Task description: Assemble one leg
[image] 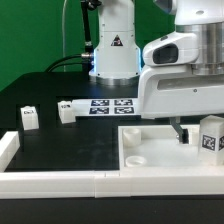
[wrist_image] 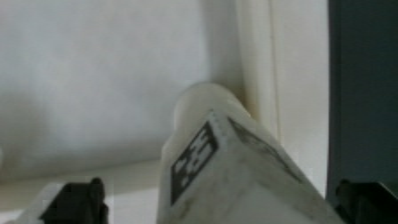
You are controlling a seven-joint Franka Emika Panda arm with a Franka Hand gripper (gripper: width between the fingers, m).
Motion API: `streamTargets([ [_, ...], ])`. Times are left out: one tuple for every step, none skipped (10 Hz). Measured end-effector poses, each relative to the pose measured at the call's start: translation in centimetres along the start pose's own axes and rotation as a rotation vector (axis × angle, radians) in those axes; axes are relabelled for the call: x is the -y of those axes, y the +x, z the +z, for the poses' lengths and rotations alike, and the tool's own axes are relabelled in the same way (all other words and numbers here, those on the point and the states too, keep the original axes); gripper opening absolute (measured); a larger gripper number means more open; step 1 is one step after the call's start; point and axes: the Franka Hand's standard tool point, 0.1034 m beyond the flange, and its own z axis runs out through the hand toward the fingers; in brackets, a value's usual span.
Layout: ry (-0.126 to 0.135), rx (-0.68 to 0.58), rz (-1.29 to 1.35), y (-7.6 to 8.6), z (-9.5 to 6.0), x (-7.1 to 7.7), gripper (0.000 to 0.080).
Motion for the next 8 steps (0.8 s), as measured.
streamTargets([
  [-0.003, -0.001, -0.124, 0.03, -0.04, -0.01, 0.0649],
  [-0.004, 0.0, -0.258, 0.05, -0.08, 0.0, 0.0649],
  [-0.015, 0.0, -0.393, 0.13, -0.21, 0.12, 0.0649],
  [-0.022, 0.001, -0.481, 0.15, -0.19, 0.1, 0.0649],
  [-0.023, 0.002, -0.517, 0.14, -0.13, -0.07, 0.0649],
  [-0.022, 0.002, -0.5, 0.13, -0.11, -0.06, 0.0649],
  [-0.022, 0.003, -0.5, 0.12, -0.09, -0.09, 0.0526],
  [-0.022, 0.003, -0.5, 0.11, -0.06, -0.09, 0.039],
])
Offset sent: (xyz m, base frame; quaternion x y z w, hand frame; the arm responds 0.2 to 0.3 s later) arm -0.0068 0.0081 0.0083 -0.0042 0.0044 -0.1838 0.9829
